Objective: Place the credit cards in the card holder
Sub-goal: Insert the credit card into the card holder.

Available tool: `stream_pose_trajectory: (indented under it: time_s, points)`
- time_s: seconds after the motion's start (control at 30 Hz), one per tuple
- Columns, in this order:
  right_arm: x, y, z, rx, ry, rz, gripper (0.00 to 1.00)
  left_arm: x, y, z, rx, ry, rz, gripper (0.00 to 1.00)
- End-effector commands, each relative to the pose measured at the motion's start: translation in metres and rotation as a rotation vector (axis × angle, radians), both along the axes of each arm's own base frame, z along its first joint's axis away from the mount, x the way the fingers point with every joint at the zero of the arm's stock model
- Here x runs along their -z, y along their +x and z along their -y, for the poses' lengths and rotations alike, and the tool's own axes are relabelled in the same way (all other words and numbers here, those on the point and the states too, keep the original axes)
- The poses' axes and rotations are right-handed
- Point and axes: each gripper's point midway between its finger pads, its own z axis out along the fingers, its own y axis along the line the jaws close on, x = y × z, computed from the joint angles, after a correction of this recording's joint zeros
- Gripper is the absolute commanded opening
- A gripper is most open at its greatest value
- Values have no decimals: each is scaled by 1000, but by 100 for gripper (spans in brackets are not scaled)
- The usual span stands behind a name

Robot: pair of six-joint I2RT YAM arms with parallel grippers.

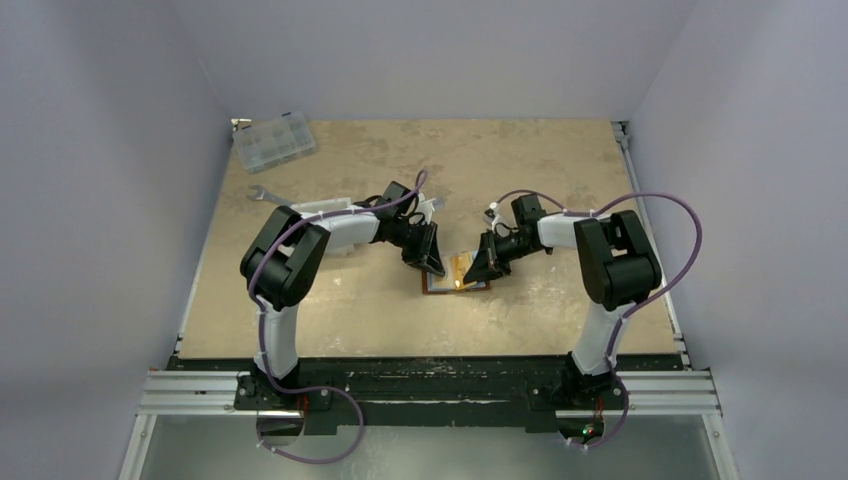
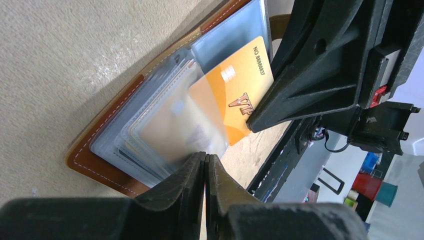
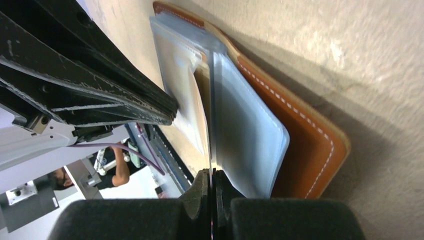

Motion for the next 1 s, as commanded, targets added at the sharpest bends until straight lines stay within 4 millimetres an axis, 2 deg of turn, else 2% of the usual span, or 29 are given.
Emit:
stream_pose_trajectory:
  time_s: [0.0, 0.33, 0.53, 0.97]
  points:
    - [15, 19, 2, -25, -71, 88, 0, 67, -11, -50, -28, 292, -7, 11]
    - [21, 22, 0, -15, -65, 100, 0, 67, -12, -49, -26, 282, -12, 11]
    - [26, 31, 10, -14, -152, 162, 0, 69, -14, -49, -25, 280, -20, 11]
    - [25, 40, 16, -24, -207, 231, 0, 68, -14, -49, -28, 277, -17, 11]
